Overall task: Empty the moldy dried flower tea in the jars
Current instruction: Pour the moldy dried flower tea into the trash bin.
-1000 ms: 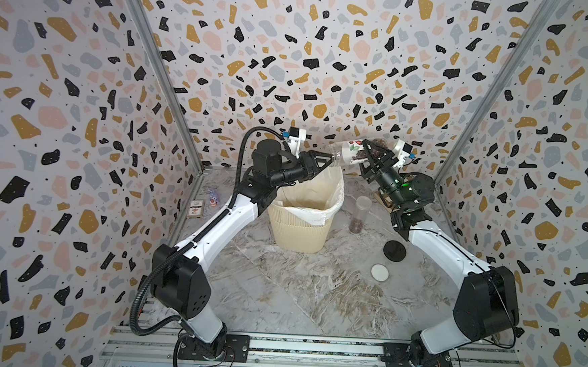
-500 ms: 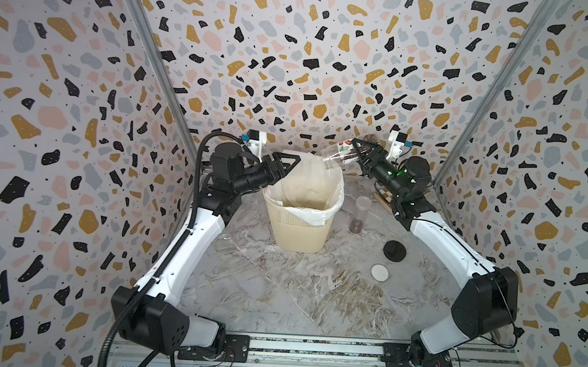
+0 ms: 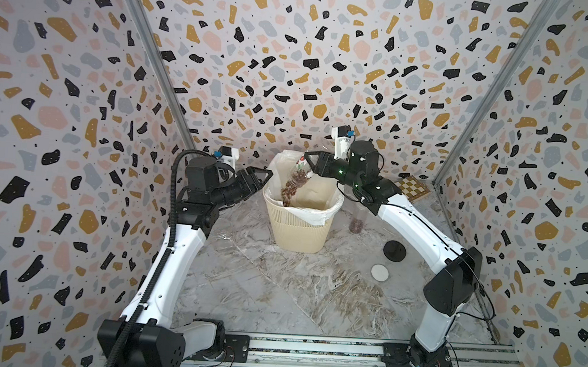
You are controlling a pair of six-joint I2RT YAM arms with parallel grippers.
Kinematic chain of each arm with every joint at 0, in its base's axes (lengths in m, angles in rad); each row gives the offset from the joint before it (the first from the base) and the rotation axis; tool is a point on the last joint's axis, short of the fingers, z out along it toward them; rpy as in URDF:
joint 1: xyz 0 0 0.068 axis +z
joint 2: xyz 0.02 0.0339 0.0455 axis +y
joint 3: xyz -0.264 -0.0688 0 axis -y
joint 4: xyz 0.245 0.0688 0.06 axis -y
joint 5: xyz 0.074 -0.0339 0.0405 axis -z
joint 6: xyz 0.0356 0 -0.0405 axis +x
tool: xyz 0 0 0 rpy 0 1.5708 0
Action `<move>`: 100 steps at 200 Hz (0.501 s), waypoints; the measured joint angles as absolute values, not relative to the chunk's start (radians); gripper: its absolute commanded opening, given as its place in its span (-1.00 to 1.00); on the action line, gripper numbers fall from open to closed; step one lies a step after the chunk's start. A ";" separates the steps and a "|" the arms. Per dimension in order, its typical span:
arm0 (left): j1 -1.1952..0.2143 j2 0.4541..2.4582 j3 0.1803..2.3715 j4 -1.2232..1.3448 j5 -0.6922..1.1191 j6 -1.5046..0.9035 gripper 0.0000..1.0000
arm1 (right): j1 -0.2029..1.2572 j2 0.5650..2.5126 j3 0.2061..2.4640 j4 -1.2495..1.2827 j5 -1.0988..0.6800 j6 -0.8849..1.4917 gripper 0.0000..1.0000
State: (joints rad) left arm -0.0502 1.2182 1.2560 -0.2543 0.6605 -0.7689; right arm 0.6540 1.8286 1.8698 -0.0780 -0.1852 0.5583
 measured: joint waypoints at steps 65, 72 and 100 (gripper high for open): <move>-0.006 1.188 1.184 -0.277 0.688 -0.762 0.30 | 0.797 1.860 2.035 -0.259 0.136 0.187 0.08; -0.006 1.188 1.182 -0.277 0.690 -0.762 0.30 | 0.805 1.860 2.038 -0.268 0.163 0.152 0.08; -0.003 1.187 1.172 -0.277 0.694 -0.759 0.30 | 0.812 1.868 2.061 -0.307 0.239 0.061 0.09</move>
State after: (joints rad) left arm -0.0032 1.1873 1.1721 -0.2771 0.6941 -0.7589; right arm 0.8124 1.8675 2.0605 -0.3073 0.2394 0.0612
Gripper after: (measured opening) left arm 0.651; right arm 0.547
